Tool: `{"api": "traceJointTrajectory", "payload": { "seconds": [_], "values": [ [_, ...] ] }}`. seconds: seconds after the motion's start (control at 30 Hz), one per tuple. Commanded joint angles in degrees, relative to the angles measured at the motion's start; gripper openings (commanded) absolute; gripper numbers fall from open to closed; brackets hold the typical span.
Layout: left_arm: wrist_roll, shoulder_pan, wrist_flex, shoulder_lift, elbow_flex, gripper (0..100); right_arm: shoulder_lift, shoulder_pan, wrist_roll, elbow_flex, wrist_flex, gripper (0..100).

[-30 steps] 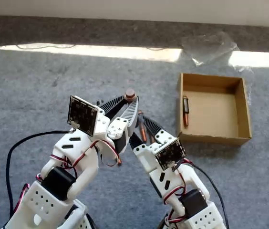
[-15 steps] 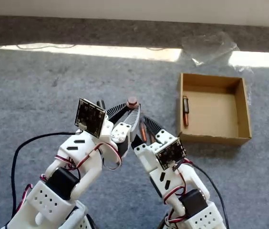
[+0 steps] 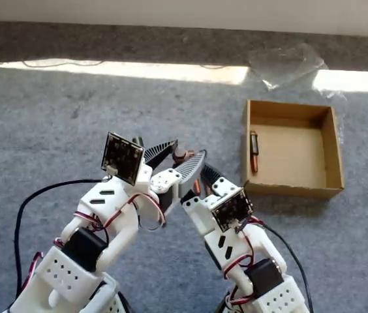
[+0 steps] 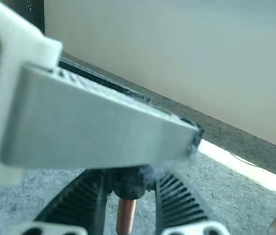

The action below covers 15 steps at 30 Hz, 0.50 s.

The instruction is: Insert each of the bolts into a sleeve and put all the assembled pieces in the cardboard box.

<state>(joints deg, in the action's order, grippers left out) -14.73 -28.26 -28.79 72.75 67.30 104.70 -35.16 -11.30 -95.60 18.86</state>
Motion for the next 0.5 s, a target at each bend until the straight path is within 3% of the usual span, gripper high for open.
{"api": "traceJointTrajectory", "payload": {
  "seconds": [0.0,0.3,0.47],
  "values": [
    [1.3,-0.6,-0.1,0.2,-0.2,25,0.7,0.7,-0.6,-8.3,-2.2,0.5],
    [1.2,3.0,1.0,0.6,-0.9,25,0.7,0.7,-0.7,-8.3,-0.2,0.5],
    [1.1,4.9,1.6,8.4,-0.8,25,0.7,0.7,-0.7,-8.3,0.3,0.5]
  ]
}}
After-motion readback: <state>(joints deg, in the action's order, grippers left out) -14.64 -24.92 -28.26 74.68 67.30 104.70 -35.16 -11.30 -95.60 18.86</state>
